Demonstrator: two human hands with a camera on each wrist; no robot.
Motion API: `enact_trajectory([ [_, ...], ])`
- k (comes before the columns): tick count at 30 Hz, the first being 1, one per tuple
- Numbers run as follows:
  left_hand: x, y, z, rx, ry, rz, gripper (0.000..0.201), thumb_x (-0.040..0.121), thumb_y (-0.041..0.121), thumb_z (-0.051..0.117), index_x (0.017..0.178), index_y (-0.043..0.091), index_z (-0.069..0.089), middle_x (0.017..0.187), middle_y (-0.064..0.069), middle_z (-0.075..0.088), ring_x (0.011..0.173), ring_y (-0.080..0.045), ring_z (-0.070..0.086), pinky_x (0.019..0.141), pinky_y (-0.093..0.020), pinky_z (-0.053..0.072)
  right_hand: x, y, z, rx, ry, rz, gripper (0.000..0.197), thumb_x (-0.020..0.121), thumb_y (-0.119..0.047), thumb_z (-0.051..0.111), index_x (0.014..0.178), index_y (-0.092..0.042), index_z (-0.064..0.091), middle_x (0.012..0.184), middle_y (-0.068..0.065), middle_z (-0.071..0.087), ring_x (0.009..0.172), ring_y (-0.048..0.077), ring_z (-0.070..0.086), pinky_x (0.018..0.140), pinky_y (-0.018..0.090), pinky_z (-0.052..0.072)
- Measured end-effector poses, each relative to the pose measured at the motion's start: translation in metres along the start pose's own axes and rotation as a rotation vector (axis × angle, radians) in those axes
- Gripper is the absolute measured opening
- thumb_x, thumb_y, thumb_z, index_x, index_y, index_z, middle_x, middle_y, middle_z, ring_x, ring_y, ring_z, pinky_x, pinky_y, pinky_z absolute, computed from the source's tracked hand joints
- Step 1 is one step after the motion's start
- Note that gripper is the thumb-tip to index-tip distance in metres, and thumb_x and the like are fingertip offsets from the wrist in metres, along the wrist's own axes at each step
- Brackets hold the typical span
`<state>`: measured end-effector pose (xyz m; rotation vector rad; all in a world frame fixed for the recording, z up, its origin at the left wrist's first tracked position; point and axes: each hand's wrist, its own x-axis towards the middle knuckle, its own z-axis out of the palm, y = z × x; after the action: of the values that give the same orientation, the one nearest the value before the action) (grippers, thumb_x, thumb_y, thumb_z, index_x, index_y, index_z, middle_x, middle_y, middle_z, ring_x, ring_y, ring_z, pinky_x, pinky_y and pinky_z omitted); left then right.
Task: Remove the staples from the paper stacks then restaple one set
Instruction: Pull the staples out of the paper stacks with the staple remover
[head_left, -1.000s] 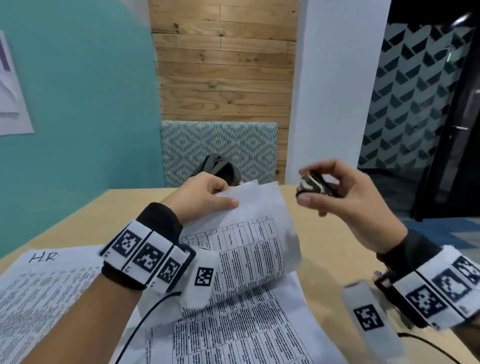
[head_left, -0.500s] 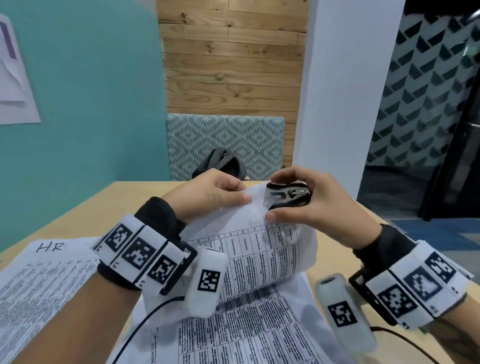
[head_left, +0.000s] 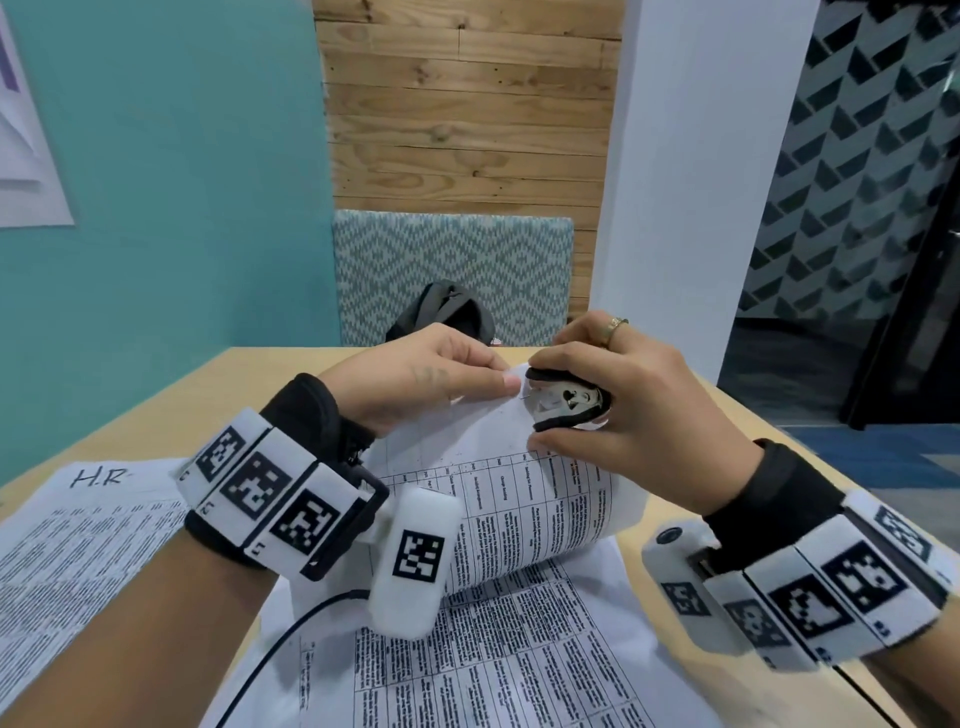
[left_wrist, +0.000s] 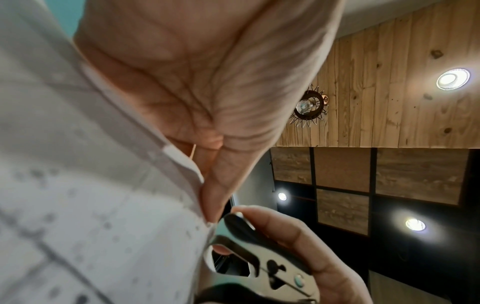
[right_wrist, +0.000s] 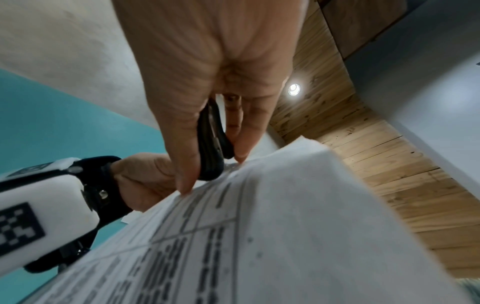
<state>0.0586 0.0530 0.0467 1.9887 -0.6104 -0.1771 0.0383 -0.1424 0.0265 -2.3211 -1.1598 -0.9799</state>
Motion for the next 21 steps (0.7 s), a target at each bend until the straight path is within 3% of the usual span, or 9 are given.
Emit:
enact_trajectory([
  [5,-0.0009,0.0026,0.0028,-0.056,-0.003,-0.018,0.017,0.084,0.016,0.058,0.085,0.002,0.068,0.086,-0.006,0.064,0.081,-0.008,0.057,0.078,-0.013,0.045,0.0003,-0.0022,-0.0013,0.029,0.011,-0.007,0.049,0.061,-0.034,0.077,0.103,-0.009,0.068,0.097,0.011,0.058,0.077,0.031,0.062,0.062,0.047,0.054],
  [9,-0.0006,0.0028,0.0030,-0.072,0.003,-0.016,0.032,0.074,0.026,0.062,0.090,-0.001,0.068,0.097,-0.013,0.065,0.091,-0.013,0.056,0.091,-0.022,0.042,0.0007,-0.0021,-0.0018,0.014,0.013,-0.008,0.049,0.062,-0.036,0.076,0.103,-0.009,0.069,0.097,0.010,0.058,0.075,0.031,0.062,0.060,0.047,0.054],
  [12,-0.0009,0.0014,0.0027,-0.086,0.007,-0.019,0.035,0.073,0.030,0.069,0.090,-0.001,0.068,0.109,-0.026,0.064,0.096,-0.019,0.055,0.102,-0.031,0.039,0.0003,-0.0017,-0.0016,0.005,0.010,-0.016,0.048,0.063,-0.037,0.075,0.102,-0.009,0.068,0.096,0.009,0.058,0.073,0.030,0.062,0.059,0.046,0.054],
  [15,-0.0004,0.0006,0.0026,-0.092,0.024,-0.020,0.044,0.067,0.032,0.066,0.092,-0.004,0.068,0.115,-0.028,0.060,0.100,-0.021,0.056,0.107,-0.036,0.037,0.0004,-0.0013,-0.0015,-0.017,0.011,-0.025,0.047,0.064,-0.038,0.074,0.100,-0.008,0.068,0.094,0.009,0.059,0.070,0.030,0.062,0.057,0.046,0.053],
  [18,0.0005,0.0010,0.0037,-0.098,0.025,-0.021,0.041,0.066,0.031,0.064,0.089,-0.002,0.068,0.095,-0.016,0.068,0.090,-0.012,0.058,0.090,-0.019,0.046,0.0009,-0.0006,-0.0017,-0.020,0.011,-0.034,0.046,0.065,-0.039,0.074,0.097,-0.007,0.069,0.092,0.009,0.060,0.067,0.031,0.062,0.056,0.045,0.053],
  [21,0.0004,0.0018,0.0052,-0.119,0.013,-0.017,0.033,0.067,0.029,0.063,0.084,0.002,0.068,0.078,0.000,0.066,0.075,-0.001,0.059,0.070,-0.008,0.044,0.0009,0.0004,-0.0023,-0.021,0.010,-0.038,0.045,0.065,-0.040,0.074,0.094,-0.006,0.069,0.089,0.008,0.060,0.066,0.029,0.061,0.056,0.044,0.053],
])
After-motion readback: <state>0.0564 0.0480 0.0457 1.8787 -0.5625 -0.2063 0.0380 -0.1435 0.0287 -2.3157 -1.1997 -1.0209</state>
